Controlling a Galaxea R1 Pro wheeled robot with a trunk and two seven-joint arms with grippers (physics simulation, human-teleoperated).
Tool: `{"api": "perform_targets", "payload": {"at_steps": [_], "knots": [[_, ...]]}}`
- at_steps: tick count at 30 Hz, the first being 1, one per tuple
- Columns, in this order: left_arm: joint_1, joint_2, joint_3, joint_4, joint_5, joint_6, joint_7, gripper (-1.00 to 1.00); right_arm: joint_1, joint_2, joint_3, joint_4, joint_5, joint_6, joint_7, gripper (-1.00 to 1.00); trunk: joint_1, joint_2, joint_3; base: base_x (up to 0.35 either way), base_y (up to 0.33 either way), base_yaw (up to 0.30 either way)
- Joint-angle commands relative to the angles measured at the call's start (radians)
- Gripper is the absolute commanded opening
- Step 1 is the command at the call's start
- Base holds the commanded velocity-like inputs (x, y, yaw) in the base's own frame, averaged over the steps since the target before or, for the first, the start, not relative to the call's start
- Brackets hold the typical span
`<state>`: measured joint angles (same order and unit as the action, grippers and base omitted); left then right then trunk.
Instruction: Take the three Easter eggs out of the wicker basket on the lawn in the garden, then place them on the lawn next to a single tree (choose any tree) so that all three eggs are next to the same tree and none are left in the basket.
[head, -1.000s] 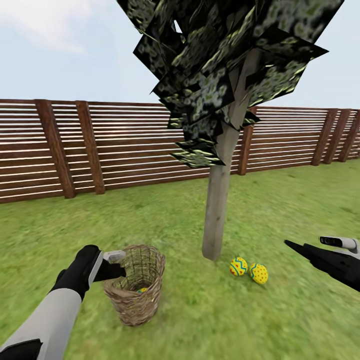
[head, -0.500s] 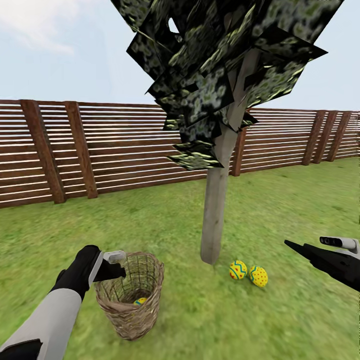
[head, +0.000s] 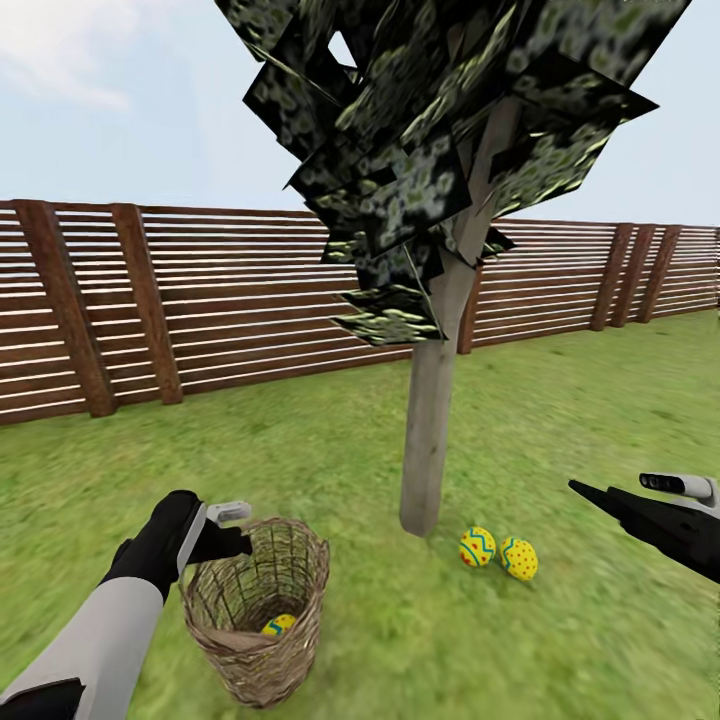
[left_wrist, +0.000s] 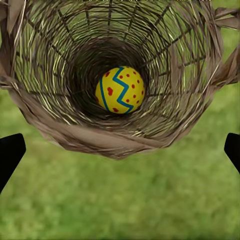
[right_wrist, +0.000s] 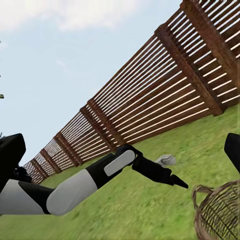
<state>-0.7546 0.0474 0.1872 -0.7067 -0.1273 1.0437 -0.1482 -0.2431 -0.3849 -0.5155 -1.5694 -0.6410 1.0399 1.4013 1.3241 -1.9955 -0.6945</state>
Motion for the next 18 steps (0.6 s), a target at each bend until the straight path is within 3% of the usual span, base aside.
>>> {"api": "perform_targets", "payload": {"at_steps": [1, 11, 18], "knots": [[0.0, 0.0, 0.003, -0.001, -0.01, 0.003, -0.01, 1.0, -0.001, 0.0, 0.0, 0.0, -0.003, 0.007, 0.001, 1.0, 0.0, 0.0, 0.0, 0.023, 0.02, -0.126], [0.0, 0.0, 0.003, -0.001, -0.011, 0.003, -0.011, 1.0, -0.001, 0.0, 0.0, 0.0, -0.003, 0.007, 0.001, 1.0, 0.0, 0.0, 0.009, 0.073, 0.08, -0.162], [0.0, -0.001, 0.002, 0.0, -0.015, 0.003, -0.011, 1.0, -0.001, 0.0, -0.001, 0.001, -0.002, 0.007, 0.001, 1.0, 0.0, 0.0, 0.011, 0.047, 0.048, -0.052]]}}
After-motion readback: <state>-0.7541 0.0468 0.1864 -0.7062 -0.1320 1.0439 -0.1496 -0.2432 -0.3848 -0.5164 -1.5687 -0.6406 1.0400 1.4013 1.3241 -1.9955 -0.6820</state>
